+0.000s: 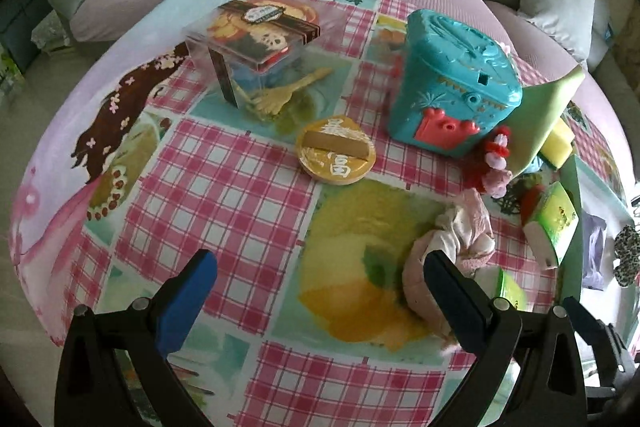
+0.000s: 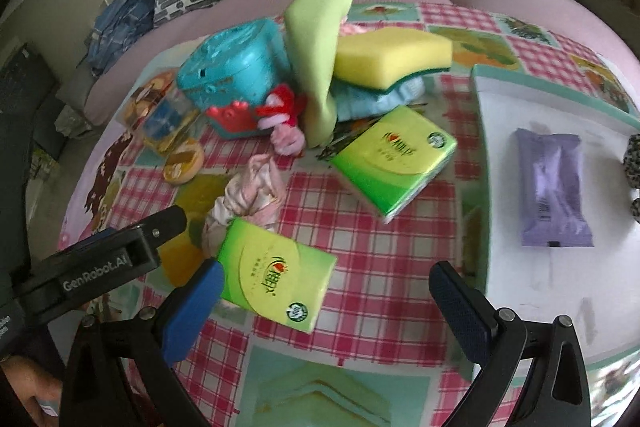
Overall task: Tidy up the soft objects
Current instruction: 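Grasp the green tissue pack with the right tool, then grasp the pink cloth with the left tool while the right tool holds the tissue pack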
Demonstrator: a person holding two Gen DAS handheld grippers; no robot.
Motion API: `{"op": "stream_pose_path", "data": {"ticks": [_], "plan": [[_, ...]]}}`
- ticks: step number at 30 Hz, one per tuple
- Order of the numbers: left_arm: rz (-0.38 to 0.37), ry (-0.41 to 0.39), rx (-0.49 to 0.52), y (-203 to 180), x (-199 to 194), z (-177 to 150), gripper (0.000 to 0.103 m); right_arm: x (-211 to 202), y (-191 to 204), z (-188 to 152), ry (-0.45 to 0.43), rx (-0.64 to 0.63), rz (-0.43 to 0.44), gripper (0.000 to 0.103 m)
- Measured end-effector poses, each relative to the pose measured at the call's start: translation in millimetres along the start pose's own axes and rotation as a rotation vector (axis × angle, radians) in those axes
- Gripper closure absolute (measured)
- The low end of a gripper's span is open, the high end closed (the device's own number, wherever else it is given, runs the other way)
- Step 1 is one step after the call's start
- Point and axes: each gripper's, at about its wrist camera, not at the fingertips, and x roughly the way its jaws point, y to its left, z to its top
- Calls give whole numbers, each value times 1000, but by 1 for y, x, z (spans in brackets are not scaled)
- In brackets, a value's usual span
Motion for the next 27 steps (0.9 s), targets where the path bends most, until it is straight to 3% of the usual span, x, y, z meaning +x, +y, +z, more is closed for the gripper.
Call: {"op": "stream_pose_path", "data": {"ticks": [11, 22, 27], "plan": [[-2, -5, -10, 6, 4, 5, 0, 18, 13, 0, 51, -11, 71, 1], [-19, -4, -3, 1, 4, 4, 0, 23, 10, 1, 68, 31, 86, 26], [-43, -3, -5, 1, 3, 5, 0, 16, 0, -1, 69, 42, 84, 27]]}}
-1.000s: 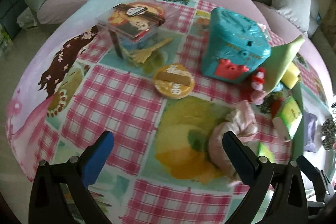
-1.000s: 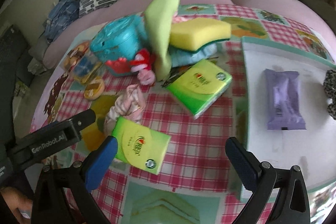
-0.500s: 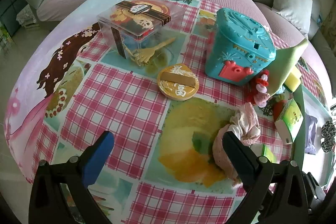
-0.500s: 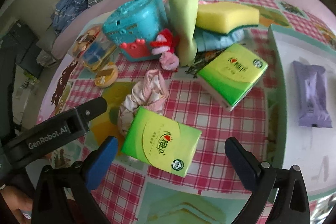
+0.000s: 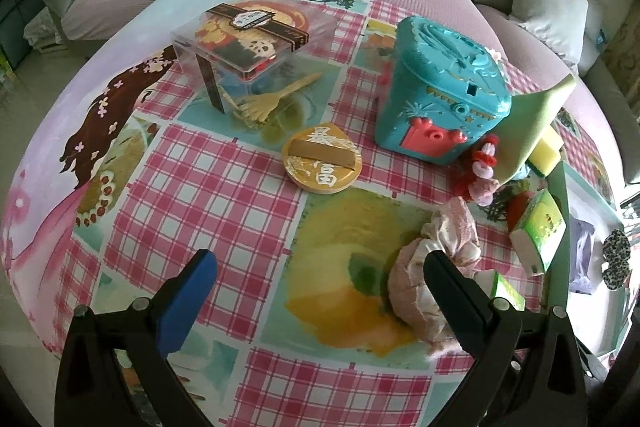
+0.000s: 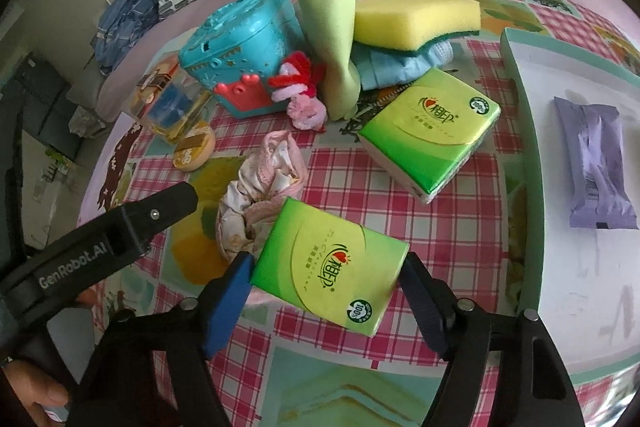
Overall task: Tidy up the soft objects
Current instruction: 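Grasp the pink cloth with the left tool while the right tool holds the tissue pack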
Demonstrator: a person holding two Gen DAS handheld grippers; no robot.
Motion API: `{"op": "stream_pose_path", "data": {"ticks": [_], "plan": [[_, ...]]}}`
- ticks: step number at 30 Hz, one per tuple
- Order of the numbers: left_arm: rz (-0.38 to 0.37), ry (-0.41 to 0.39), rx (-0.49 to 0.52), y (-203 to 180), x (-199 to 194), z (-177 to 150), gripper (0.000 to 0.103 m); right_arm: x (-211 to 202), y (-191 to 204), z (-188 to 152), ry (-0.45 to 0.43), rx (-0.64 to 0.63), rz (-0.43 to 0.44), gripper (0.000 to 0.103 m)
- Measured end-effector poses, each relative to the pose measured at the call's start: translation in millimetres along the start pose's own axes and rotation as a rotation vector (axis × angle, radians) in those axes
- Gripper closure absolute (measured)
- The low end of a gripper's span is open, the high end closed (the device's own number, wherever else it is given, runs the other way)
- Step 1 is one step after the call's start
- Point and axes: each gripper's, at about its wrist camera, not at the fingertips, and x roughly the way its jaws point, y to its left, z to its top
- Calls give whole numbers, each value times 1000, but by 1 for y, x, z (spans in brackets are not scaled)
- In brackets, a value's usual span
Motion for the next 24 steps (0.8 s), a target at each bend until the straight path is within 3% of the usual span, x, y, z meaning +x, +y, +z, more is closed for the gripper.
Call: {"op": "stream_pose_path", "data": {"ticks": [17, 24], "plan": [[-98, 29, 65, -35, 8, 2, 1, -13, -22, -2, -2, 1, -154, 27], [-88, 63, 122, -55, 20, 2, 0, -16, -26, -4, 5, -13, -173, 27]]}}
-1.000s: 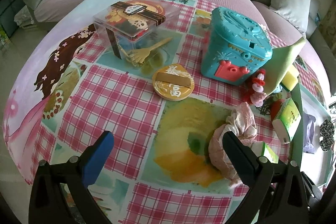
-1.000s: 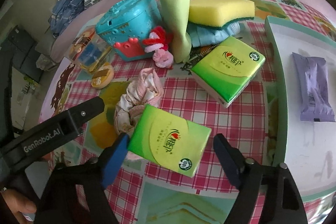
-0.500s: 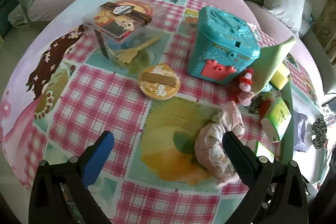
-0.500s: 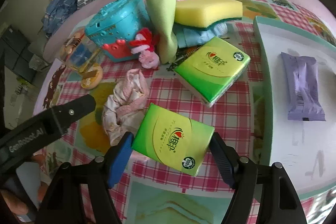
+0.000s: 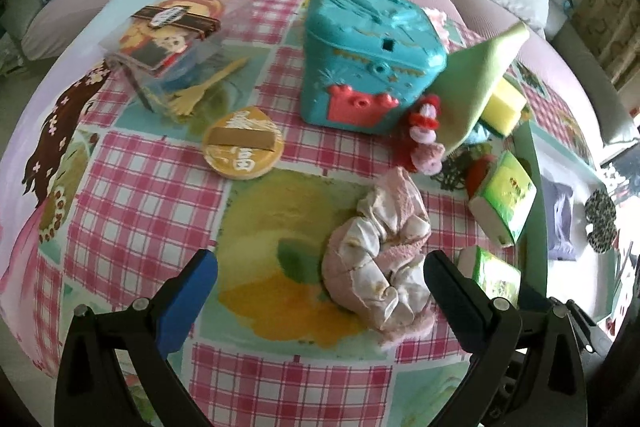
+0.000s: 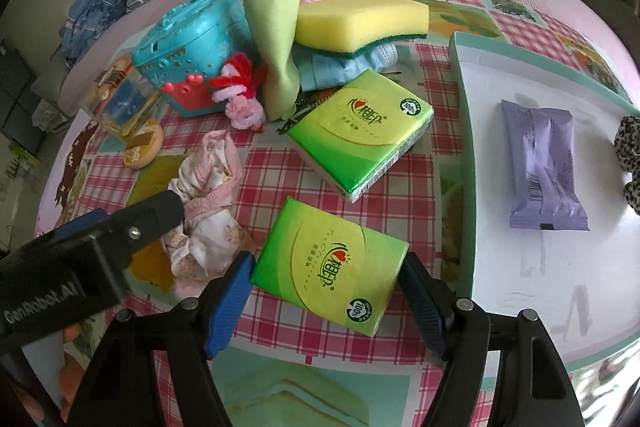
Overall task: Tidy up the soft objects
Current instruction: 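Grasp the pink cloth with the left tool while the right tool holds the tissue pack, then carry the pink cloth and tissue pack into the tray and open both tools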
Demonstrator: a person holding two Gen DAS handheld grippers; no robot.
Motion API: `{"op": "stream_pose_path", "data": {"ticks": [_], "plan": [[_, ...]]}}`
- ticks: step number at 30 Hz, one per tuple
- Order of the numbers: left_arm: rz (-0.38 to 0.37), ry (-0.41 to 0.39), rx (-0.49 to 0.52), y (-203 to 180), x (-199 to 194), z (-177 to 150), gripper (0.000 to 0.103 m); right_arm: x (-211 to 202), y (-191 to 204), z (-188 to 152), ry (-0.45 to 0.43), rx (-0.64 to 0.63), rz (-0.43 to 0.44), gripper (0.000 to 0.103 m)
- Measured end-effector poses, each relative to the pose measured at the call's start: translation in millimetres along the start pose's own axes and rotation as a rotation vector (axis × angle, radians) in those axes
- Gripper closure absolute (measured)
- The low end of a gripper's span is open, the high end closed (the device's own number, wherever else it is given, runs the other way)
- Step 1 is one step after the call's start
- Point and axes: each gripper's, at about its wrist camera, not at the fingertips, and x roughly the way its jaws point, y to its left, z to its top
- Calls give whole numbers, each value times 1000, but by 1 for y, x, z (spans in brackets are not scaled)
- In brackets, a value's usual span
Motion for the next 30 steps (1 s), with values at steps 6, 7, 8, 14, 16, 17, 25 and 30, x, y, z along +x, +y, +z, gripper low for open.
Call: {"op": "stream_pose_path", "data": {"ticks": [6, 7, 8, 14, 16, 17, 25, 30], "plan": [[19, 28, 45, -20, 12, -1, 5, 11, 15, 2, 8, -6, -7, 27], [24, 33, 46, -21, 14, -3, 9, 12, 16, 2, 9, -6, -7, 27], [28, 42, 45, -21, 17, -5, 18, 12, 16, 2, 9, -6, -7, 27], [60, 51, 50, -22, 23, -7, 41, 15, 15, 3, 11, -5, -6, 27], [60, 48, 55, -24, 23, -8, 48, 15, 15, 3, 11, -5, -5, 27], [53, 46, 57, -26, 23, -8, 55, 15, 15, 3, 11, -4, -5, 27], [28, 39, 64, -22, 19, -4, 81, 15, 15, 3, 12, -7, -5, 27], [20, 29, 48, -8, 11, -2, 91, 17, 14, 3, 12, -9, -7, 27]]}}
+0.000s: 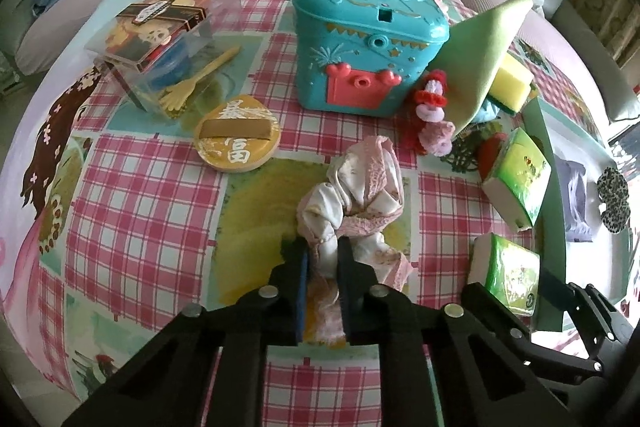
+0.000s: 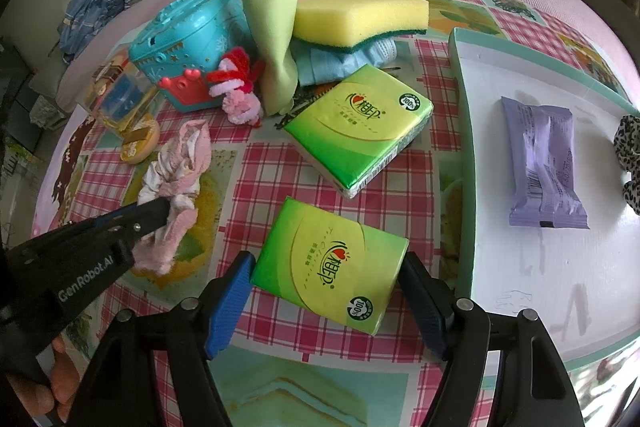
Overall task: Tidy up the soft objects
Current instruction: 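Carry the pink cloth and tissue pack into the tray and open both tools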
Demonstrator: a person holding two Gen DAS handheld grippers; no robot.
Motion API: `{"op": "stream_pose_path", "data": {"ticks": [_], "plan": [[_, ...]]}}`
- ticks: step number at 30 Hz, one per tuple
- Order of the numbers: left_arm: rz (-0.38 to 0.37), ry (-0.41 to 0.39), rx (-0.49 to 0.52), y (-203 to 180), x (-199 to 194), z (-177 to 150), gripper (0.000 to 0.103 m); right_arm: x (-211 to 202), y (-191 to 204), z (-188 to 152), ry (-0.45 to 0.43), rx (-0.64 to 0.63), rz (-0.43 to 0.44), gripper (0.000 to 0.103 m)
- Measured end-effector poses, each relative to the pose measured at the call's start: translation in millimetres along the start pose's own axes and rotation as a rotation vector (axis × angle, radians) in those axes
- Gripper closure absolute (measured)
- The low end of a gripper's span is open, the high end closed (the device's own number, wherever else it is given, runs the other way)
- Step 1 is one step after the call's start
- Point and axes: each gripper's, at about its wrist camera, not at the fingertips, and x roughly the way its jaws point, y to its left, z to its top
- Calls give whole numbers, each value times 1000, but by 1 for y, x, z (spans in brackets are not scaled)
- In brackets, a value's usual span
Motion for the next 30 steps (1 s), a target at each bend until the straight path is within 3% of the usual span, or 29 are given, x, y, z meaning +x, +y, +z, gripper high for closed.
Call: {"op": "stream_pose_path", "data": {"ticks": [12, 20, 30], "plan": [[-19, -90, -57, 22, -30, 0, 94, -6, -3, 0, -21, 19, 4, 28], [-34, -231, -76, 29, -73, -1, 94, -31, -11, 0, -118, 46, 33, 28], [-59, -344, -35, -2, -111, -3, 94, -71, -32, -3, -260, 102, -46, 28]]}}
